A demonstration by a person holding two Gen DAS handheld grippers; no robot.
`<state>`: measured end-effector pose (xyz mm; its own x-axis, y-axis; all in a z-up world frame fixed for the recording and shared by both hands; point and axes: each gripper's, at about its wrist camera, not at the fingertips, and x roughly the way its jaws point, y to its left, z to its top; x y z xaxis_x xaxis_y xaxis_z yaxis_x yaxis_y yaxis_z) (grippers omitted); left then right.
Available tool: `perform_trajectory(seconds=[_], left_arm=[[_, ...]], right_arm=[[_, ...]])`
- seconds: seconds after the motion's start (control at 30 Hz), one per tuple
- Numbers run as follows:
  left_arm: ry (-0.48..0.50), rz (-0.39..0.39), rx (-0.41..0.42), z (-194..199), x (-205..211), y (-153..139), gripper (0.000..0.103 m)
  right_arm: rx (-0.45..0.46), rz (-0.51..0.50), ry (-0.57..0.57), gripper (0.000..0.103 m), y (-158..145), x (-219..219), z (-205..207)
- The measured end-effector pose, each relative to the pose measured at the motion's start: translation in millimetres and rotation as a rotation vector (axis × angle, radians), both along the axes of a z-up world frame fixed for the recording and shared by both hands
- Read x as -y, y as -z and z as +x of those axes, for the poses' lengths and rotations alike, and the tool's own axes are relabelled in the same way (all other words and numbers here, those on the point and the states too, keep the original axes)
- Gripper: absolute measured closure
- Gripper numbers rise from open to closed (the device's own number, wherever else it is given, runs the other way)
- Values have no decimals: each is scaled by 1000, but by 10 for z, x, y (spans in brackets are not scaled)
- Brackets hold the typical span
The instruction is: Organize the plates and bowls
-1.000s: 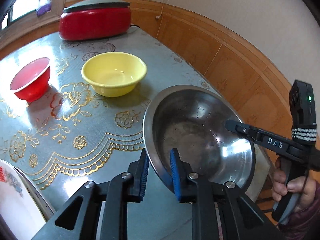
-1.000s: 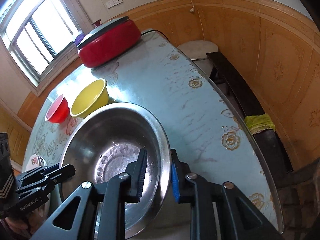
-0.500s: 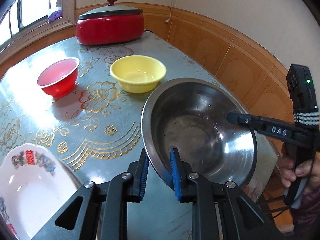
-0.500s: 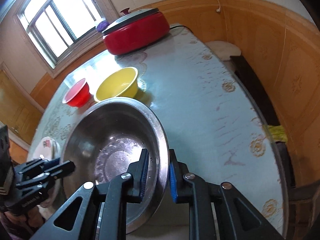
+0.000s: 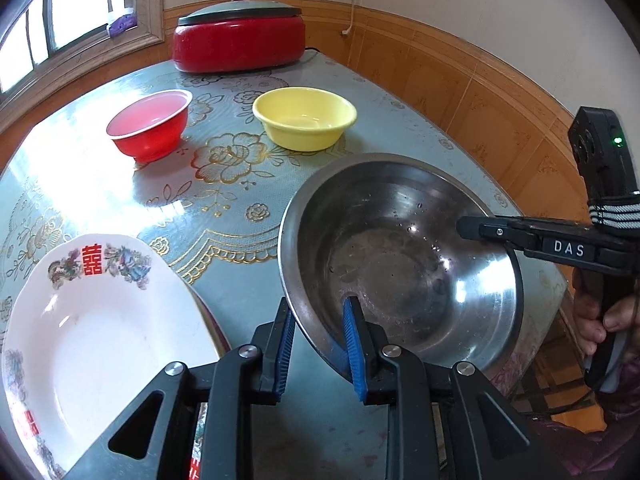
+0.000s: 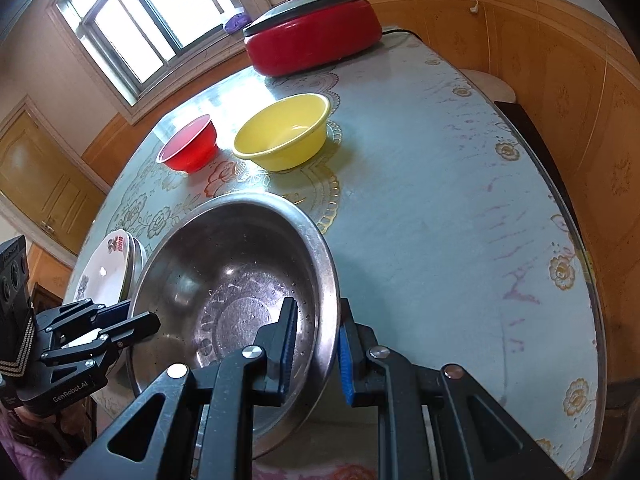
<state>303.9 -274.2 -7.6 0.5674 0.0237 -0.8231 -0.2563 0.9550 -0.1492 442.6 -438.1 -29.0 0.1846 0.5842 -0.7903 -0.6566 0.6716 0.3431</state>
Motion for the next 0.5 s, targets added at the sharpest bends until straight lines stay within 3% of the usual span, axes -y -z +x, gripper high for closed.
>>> perform_trajectory(seconds=[0.1, 0.43, 0.5], left_arm=[[-31, 43, 4, 7, -3, 6, 76], [-40, 78, 43, -22, 22, -33, 71], [-42, 86, 52, -27, 12, -50, 69]], right_arm=[[16, -6, -17, 87, 24, -55, -28], [40, -33, -12, 88, 46, -73, 7], [31, -27, -12, 81, 29, -80, 23]])
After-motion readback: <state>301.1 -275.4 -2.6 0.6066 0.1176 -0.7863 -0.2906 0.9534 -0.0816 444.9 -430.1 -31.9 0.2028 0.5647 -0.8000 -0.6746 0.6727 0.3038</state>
